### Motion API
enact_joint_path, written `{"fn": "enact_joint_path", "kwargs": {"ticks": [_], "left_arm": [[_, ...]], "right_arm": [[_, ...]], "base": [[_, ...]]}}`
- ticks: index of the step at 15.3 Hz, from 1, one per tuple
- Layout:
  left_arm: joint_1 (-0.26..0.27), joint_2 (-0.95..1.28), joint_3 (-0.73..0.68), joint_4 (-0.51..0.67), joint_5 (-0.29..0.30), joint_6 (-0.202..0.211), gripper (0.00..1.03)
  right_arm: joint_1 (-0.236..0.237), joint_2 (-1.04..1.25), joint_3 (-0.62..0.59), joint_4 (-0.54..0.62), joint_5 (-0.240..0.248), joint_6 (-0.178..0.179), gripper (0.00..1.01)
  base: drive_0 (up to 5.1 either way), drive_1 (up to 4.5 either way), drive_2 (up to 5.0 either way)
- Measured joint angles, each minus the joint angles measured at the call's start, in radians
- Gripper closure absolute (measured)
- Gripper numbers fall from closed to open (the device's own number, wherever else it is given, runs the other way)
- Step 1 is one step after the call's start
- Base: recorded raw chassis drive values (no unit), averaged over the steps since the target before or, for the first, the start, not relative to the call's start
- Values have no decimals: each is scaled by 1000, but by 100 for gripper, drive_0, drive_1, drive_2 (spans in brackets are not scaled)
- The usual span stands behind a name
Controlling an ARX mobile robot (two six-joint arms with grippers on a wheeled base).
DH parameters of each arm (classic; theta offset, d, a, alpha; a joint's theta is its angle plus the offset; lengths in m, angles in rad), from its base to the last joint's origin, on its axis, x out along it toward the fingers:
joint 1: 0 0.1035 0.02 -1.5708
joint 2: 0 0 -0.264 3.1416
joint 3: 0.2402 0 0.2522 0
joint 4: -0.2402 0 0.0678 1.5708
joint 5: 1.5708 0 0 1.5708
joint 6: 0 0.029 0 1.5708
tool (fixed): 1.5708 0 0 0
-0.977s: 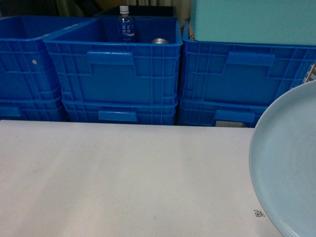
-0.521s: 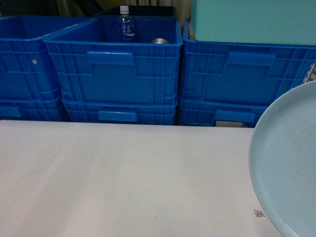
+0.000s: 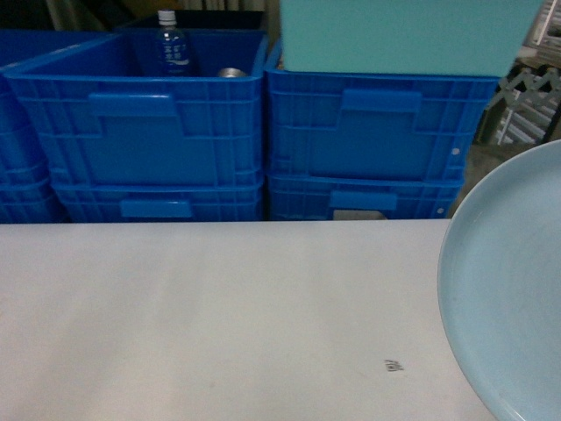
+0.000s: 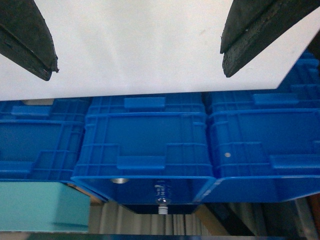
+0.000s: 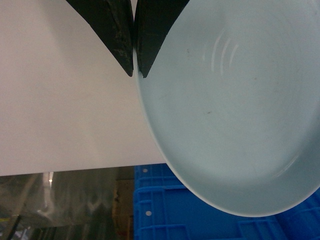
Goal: Place blue tray on left shelf second layer neatly
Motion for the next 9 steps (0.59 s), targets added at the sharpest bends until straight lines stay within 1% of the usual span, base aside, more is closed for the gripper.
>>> {"fn": "enact_joint_path", "kwargs": {"ticks": [9], "left_arm": [[-1,0,0,-2,4,0,5]], "right_arm": [[0,0,-1,-1,2,0,99]], "base": [[351,-386,-386]]}}
